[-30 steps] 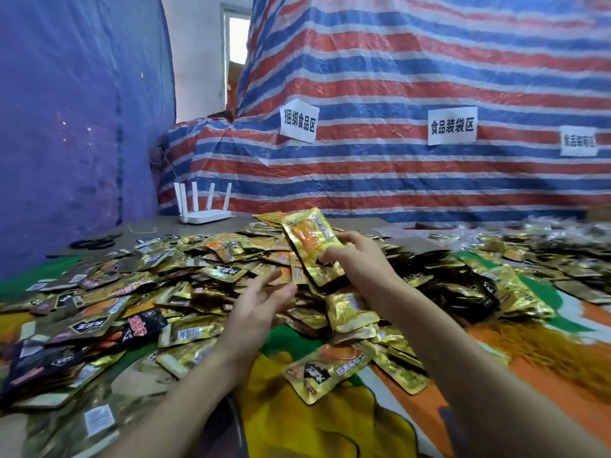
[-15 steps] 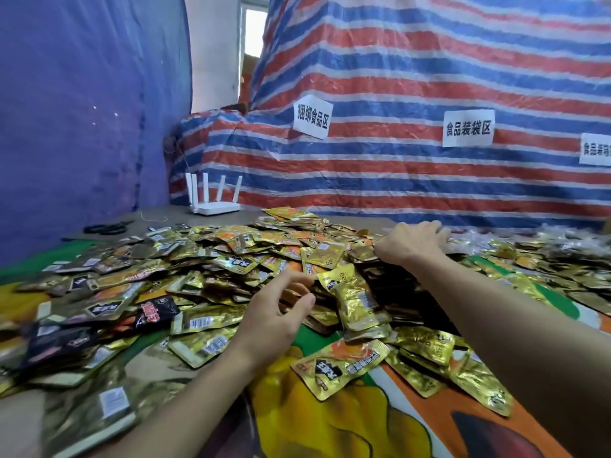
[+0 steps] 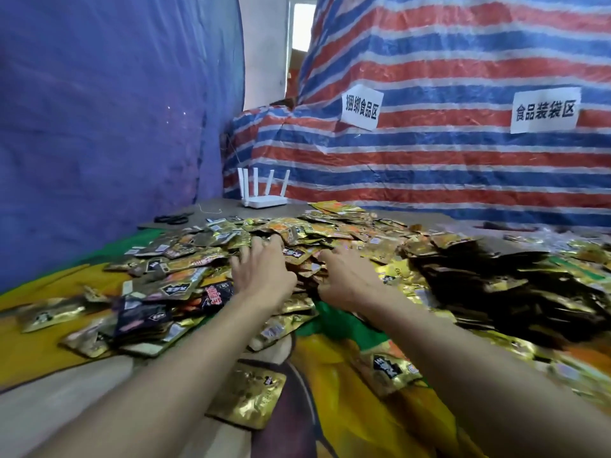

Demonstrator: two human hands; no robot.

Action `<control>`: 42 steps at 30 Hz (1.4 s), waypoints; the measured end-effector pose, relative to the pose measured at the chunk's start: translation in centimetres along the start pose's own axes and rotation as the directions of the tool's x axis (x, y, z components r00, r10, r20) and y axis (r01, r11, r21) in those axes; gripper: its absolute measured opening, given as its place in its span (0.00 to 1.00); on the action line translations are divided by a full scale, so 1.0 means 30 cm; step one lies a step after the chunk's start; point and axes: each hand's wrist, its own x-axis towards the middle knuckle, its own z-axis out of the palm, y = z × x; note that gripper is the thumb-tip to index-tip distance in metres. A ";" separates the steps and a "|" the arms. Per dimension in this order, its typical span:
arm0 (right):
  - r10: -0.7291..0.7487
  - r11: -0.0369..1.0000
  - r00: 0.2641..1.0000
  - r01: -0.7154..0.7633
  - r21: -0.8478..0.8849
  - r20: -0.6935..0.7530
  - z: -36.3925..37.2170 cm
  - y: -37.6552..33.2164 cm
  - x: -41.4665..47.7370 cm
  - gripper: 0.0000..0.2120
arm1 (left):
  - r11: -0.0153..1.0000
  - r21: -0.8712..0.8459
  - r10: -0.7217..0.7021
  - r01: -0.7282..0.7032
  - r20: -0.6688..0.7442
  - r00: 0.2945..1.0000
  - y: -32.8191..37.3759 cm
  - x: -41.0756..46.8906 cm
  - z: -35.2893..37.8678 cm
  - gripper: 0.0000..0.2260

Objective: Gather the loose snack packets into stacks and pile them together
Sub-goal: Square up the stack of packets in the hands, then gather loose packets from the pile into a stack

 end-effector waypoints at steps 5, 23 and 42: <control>0.184 0.981 0.971 -0.191 0.028 0.151 0.105 0.020 0.048 0.40 | 0.989 0.106 0.087 -0.106 0.173 0.981 -0.101 0.132 0.051 0.40; 0.249 0.852 0.958 -0.146 0.502 -0.142 0.003 0.094 -0.039 0.08 | 0.940 -0.141 0.313 -0.311 -0.007 0.950 -0.102 0.136 -0.005 0.15; 0.542 0.089 0.824 0.139 0.986 -0.165 -0.031 0.160 -0.185 0.08 | 0.282 -0.958 -0.522 0.054 -0.106 0.847 0.032 -0.018 0.046 0.18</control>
